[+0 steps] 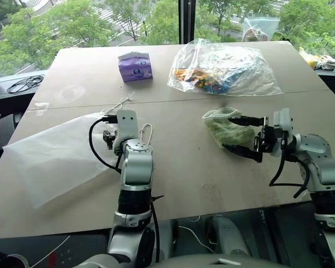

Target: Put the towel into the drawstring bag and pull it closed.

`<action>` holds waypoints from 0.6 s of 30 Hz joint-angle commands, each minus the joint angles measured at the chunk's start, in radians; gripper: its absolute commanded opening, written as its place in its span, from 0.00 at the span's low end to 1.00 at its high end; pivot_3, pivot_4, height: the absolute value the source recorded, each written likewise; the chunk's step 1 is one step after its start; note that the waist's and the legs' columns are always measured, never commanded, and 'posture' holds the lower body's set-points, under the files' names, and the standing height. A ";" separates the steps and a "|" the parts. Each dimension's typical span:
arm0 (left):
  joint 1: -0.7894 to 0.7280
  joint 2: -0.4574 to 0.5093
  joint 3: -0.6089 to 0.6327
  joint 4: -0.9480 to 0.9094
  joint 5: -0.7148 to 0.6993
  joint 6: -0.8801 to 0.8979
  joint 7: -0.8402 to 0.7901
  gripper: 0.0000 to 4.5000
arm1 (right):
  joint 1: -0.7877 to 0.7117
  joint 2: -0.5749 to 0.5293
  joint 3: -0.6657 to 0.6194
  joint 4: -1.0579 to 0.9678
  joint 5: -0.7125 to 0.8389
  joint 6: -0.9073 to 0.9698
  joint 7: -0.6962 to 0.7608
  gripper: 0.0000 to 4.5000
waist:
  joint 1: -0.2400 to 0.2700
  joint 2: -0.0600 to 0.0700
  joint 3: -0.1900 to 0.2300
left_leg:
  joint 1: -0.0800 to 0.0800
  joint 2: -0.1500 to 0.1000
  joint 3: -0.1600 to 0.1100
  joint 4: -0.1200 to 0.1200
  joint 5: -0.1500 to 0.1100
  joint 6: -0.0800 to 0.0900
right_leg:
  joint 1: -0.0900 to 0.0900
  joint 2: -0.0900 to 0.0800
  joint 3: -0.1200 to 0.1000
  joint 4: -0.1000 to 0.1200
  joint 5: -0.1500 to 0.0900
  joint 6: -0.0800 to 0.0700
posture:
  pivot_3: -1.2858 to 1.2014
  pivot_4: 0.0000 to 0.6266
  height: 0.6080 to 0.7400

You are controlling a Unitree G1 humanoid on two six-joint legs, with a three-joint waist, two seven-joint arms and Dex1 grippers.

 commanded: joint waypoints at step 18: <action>0.074 0.228 -0.292 -0.066 0.145 -0.333 -0.191 0.01 | -0.005 0.010 -0.020 -0.006 0.002 -0.023 -0.030 1.00 | 0.002 0.000 0.000 | 0.000 0.000 0.000 0.000 0.000 0.000 | 0.000 -0.004 0.003 0.001 -0.002 -0.004 | 0.52 0.24 1.00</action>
